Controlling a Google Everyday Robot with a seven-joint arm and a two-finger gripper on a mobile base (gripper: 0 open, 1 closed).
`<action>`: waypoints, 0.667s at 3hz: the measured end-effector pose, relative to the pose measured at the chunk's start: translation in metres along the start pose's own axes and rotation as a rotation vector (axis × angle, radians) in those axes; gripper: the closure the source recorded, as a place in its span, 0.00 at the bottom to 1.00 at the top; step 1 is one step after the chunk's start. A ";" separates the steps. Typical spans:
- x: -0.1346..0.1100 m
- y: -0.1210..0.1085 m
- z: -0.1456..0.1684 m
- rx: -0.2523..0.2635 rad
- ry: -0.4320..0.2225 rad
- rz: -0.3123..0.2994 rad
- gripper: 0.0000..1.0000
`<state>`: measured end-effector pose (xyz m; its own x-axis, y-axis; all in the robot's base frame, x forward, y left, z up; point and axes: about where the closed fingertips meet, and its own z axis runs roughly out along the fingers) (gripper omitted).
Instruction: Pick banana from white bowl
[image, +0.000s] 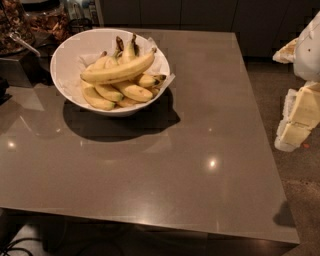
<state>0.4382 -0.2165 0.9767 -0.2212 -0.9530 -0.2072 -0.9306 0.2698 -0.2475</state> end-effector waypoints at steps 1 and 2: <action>-0.001 0.000 -0.001 0.003 0.000 0.000 0.00; -0.030 -0.004 -0.004 0.014 0.052 -0.032 0.00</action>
Offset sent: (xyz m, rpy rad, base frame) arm 0.0253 0.0790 0.0267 -0.1870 0.0253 0.0425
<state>0.4472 -0.1891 0.9875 -0.2069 -0.9668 -0.1498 -0.9333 0.2410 -0.2664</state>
